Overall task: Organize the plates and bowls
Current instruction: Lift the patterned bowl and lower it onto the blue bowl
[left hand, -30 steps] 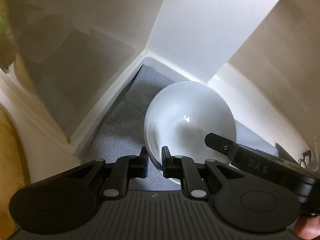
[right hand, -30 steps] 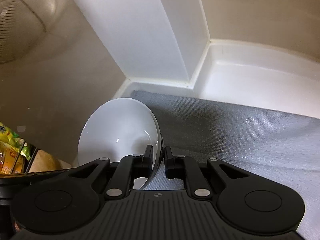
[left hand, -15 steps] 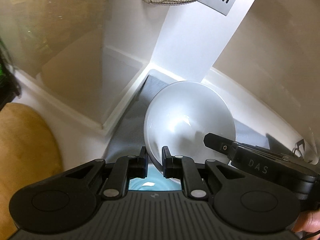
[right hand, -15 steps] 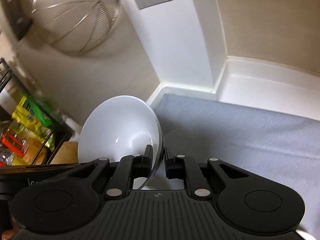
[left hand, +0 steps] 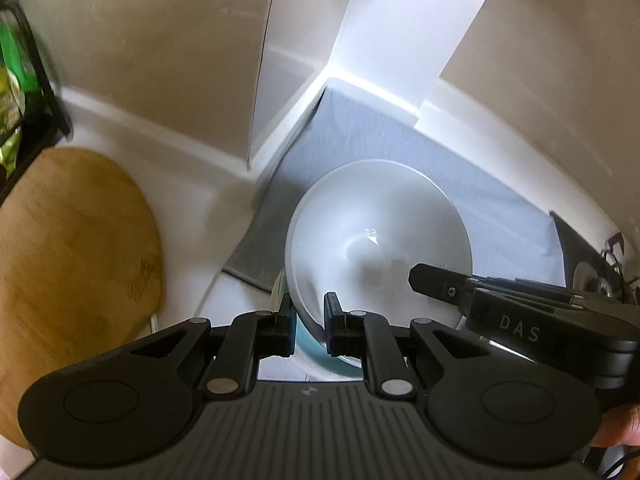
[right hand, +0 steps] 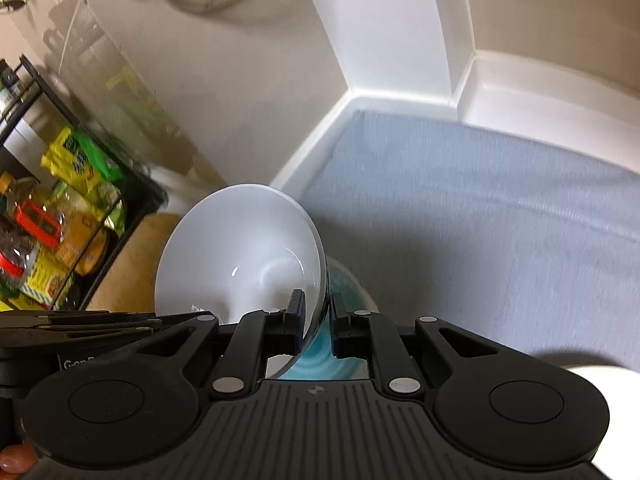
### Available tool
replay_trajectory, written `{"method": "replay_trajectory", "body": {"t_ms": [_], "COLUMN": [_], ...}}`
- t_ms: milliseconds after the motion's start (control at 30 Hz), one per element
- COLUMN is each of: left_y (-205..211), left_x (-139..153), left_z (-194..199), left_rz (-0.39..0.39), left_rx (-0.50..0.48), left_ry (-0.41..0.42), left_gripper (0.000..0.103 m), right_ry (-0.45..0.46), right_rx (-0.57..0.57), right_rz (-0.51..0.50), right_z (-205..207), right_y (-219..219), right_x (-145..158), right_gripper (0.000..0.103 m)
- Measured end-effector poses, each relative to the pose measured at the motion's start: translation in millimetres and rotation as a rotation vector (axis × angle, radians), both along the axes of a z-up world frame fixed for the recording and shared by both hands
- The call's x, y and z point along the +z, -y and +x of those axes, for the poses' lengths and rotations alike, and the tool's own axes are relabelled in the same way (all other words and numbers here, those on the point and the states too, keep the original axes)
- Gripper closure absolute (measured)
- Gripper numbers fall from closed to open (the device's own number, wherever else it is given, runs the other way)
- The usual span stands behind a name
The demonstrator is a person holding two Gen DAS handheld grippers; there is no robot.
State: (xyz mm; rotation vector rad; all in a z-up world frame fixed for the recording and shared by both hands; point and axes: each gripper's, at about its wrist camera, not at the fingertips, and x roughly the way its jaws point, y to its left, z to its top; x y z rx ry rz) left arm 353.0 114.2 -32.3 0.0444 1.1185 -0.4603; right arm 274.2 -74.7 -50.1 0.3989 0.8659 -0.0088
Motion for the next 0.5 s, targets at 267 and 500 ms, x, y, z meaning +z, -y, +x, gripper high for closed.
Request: {"method": "replay_trajectory", "body": {"t_ms": [267, 500], "left_y": [-5, -8], "left_x": [-13, -24], "left_z": [0, 4], "left_rz": [0.003, 0.000], "left_rx": [-0.001, 0.003], "left_ry": [-0.042, -0.084], "left_gripper": [0.088, 0.088], "right_ry": [-0.039, -0.073], "right_rx": [0.007, 0.008], "right_rz": [0.000, 0.018], "right_z": [-1, 2], "right_y": [0, 1], "right_x": [-11, -18], "right_gripper": [0.090, 0.089]}}
